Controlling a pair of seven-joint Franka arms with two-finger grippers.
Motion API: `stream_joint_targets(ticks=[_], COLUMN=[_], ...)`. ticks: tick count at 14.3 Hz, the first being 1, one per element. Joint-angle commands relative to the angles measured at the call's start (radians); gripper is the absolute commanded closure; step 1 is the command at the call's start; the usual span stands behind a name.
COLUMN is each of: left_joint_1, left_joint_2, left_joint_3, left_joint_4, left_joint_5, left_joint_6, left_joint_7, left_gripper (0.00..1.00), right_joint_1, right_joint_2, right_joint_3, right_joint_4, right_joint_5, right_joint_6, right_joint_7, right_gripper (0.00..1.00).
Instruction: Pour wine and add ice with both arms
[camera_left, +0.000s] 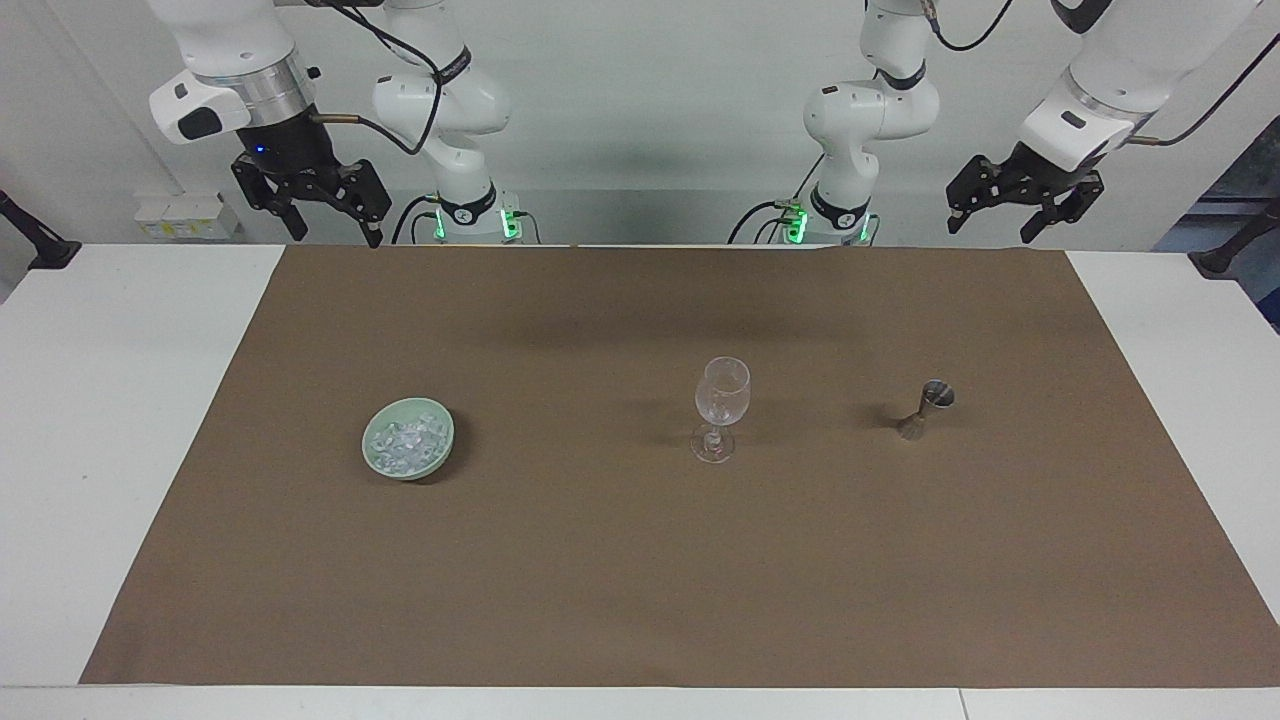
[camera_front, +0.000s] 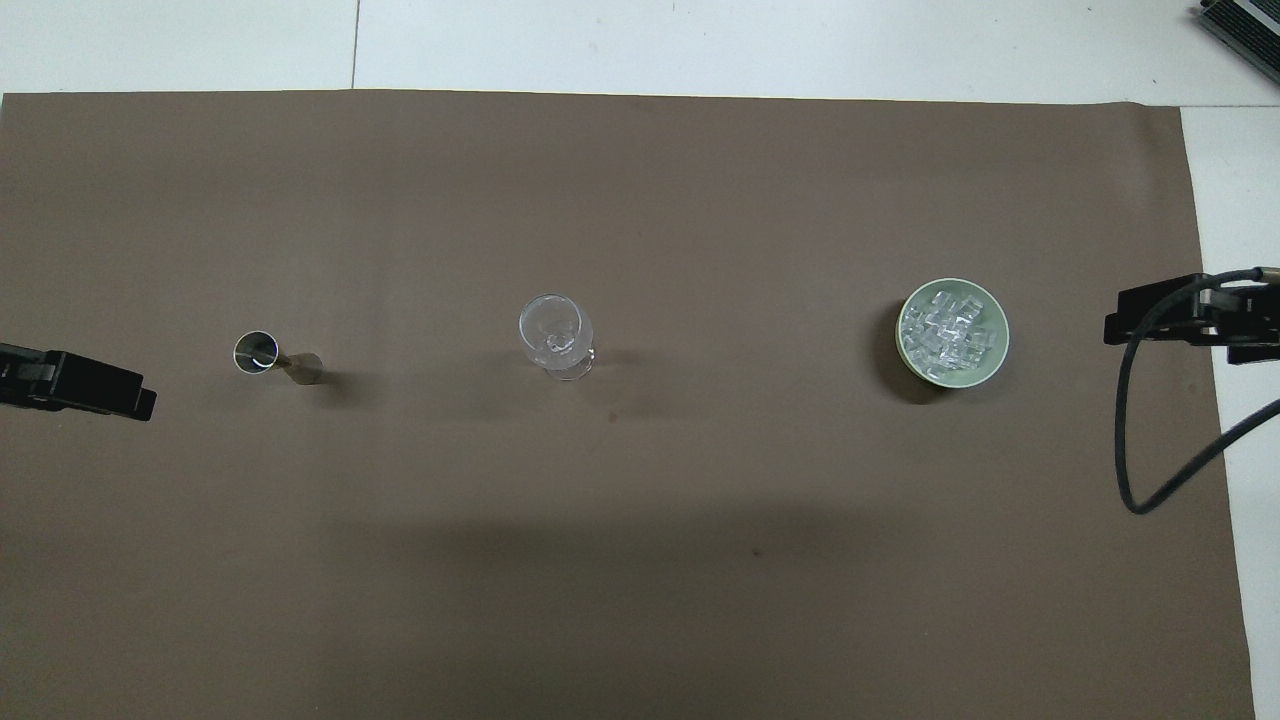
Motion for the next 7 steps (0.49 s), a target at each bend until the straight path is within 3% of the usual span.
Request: stream_joint_targets(ticks=[1, 7], left_joint_1=[0.012, 0.001], left_joint_2=[-0.03, -0.014], left_joint_3=[-0.002, -0.004], left_joint_4=[-0.028, -0.034], left_joint_5=[-0.014, -0.043], left_joint_6=[-0.006, 0.032], left_joint_7=[-0.045, -0.227], left_gripper=[0.0, 0.0], right_joint_1=[-0.013, -0.013], right_joint_2=[-0.007, -0.007], right_joint_3=[0.003, 0.003], right_joint_4=[-0.002, -0.002], right_joint_5=[0.025, 0.025], right_joint_6=[-0.014, -0.013], right_joint_7=[-0.014, -0.014], right_gripper=[0.0, 0.0])
